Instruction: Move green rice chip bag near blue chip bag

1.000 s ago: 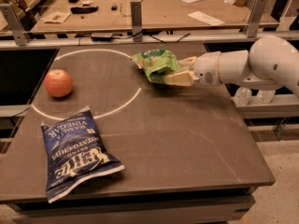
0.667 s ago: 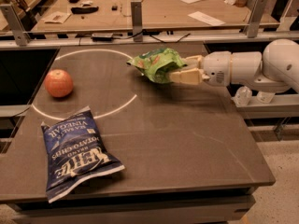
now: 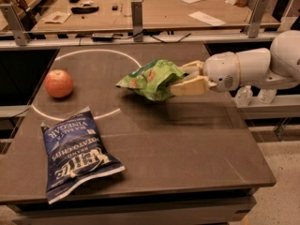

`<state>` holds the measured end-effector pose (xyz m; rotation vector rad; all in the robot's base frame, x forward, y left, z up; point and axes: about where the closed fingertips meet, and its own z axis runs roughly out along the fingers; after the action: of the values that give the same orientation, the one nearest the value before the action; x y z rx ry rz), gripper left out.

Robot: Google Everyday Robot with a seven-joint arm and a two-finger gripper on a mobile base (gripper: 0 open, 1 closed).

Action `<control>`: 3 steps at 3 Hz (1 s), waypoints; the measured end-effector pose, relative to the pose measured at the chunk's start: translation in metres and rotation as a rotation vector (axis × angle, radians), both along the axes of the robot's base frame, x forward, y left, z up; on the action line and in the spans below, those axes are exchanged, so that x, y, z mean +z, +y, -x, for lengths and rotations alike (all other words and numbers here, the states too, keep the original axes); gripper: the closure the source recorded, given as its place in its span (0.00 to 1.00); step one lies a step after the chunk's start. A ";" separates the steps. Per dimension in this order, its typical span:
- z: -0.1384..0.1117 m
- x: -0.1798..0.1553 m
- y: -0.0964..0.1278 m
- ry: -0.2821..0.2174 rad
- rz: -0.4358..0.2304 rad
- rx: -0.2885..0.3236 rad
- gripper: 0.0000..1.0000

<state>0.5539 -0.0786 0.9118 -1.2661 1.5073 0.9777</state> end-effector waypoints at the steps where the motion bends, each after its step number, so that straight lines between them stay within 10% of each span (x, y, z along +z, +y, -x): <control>1: 0.032 0.004 0.008 -0.004 0.061 0.056 1.00; 3: 0.082 0.013 0.018 0.053 0.045 0.145 1.00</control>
Offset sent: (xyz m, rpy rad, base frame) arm -0.0925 0.0125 0.0113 -0.0860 0.0590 0.1442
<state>0.4720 -0.0611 0.9247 -1.4073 1.5014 1.0836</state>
